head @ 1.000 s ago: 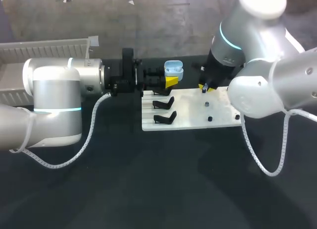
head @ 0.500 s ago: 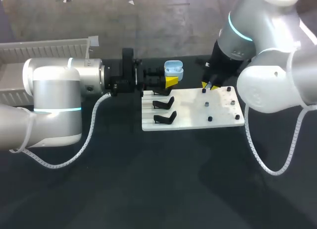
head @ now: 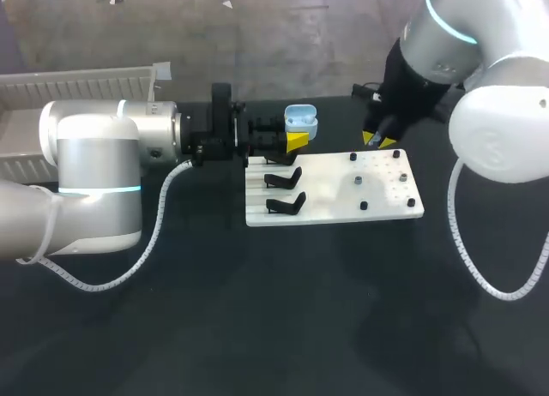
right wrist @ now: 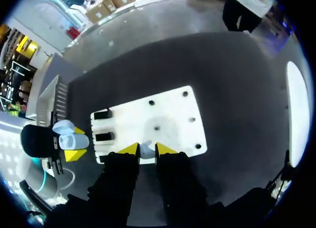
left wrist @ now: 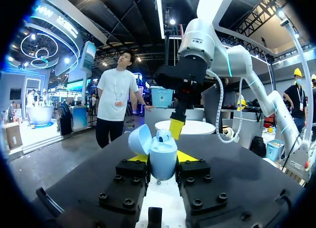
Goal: Pick up each earbud case from the left stands, insert the matching earbuds, close the lid, and place the case in the box.
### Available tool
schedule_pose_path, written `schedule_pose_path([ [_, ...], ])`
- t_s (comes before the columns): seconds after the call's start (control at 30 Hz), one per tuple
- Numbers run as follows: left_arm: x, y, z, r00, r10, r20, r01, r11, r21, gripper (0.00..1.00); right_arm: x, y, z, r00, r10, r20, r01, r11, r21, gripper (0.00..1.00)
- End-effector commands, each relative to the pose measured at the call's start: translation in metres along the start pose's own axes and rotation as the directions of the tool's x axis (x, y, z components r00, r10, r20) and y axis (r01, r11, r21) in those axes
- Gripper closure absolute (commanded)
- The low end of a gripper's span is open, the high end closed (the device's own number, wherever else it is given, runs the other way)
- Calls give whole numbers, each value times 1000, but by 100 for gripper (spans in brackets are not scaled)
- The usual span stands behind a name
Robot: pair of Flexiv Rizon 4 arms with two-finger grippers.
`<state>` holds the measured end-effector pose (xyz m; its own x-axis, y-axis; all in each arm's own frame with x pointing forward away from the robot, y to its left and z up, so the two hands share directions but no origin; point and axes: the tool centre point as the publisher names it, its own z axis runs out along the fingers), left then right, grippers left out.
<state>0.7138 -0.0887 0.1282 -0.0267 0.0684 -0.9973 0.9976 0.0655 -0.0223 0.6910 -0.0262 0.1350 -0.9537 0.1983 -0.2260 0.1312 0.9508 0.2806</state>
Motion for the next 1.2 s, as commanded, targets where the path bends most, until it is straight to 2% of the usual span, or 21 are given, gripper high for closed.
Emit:
schedule_pose_path([
  [0.03,1,-2,0,1000,5,6,-5,1000,-7,100,9,5,-37,1000,-29,1,29,999,-14,100],
  [0.37,1,-2,0,1000,5,6,-5,1000,-7,100,22,39,-66,986,-167,5,167,985,-45,100],
  [0.77,1,-2,0,1000,5,6,-5,1000,-7,100,20,82,-76,962,-273,25,275,956,-105,100],
  [1.2,1,-2,0,1000,5,6,-5,1000,-7,100,24,114,-61,920,-393,-7,390,915,-105,100],
])
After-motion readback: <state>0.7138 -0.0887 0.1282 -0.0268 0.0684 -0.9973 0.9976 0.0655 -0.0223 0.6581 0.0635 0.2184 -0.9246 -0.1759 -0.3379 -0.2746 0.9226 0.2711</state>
